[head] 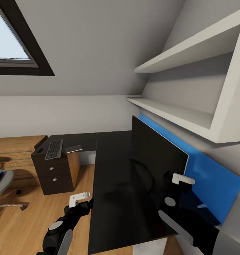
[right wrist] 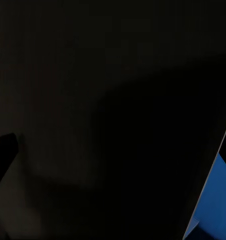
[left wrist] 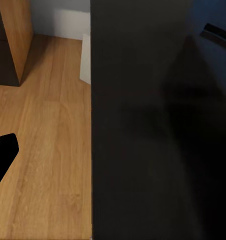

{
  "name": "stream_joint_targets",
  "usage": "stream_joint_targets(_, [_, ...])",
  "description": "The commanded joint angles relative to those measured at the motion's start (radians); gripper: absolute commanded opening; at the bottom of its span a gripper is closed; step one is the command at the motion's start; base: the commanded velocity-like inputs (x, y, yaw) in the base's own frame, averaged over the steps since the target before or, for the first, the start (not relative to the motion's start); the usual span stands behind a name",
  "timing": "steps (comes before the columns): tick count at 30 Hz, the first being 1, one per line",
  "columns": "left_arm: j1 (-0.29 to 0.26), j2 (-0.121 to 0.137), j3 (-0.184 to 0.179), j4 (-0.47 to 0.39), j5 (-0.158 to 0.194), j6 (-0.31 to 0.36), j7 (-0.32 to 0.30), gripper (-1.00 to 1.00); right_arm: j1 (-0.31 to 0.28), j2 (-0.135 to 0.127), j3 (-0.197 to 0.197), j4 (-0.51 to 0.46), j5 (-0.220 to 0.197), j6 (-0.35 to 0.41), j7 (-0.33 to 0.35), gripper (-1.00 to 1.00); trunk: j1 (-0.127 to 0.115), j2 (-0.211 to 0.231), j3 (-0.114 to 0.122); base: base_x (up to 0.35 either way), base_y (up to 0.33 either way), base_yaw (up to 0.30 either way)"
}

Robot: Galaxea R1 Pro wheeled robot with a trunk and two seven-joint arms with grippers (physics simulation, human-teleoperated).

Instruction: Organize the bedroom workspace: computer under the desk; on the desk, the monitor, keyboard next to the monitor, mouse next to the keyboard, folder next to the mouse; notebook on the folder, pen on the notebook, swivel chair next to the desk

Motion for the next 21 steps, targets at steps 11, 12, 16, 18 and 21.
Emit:
stream_joint_targets(11, [-0.001, -0.001, -0.002, -0.001, 0.012, 0.003, 0.009, 1.00, -0.002, 0.000, 0.005, 0.017, -0.006, -0.007, 0.002, 1.00, 0.000, -0.001, -0.002, -0.001, -0.005, 0.000])
stream_joint_targets(12, [-0.001, -0.001, -0.002, 0.000, 0.012, 0.003, 0.009, 1.00, -0.002, 0.001, 0.005, 0.021, -0.006, -0.007, 0.002, 1.00, 0.000, -0.001, -0.002, -0.045, 0.000, 0.000])
stream_joint_targets(16, [-0.001, 0.000, -0.002, 0.000, 0.012, 0.004, 0.009, 1.00, -0.002, 0.001, 0.005, 0.026, -0.006, -0.007, 0.003, 1.00, 0.000, -0.001, -0.002, -0.140, 0.027, 0.000])
stream_joint_targets(18, [-0.001, 0.000, -0.002, 0.000, 0.012, 0.004, 0.009, 1.00, -0.002, 0.001, 0.005, 0.027, -0.006, -0.007, 0.003, 1.00, 0.000, -0.001, -0.002, -0.237, 0.080, 0.000])
stream_joint_targets(21, [-0.001, 0.000, -0.002, 0.000, 0.012, 0.004, 0.009, 1.00, -0.002, 0.002, 0.006, 0.029, -0.006, -0.007, 0.004, 1.00, 0.000, -0.001, -0.002, -0.281, 0.105, 0.000])
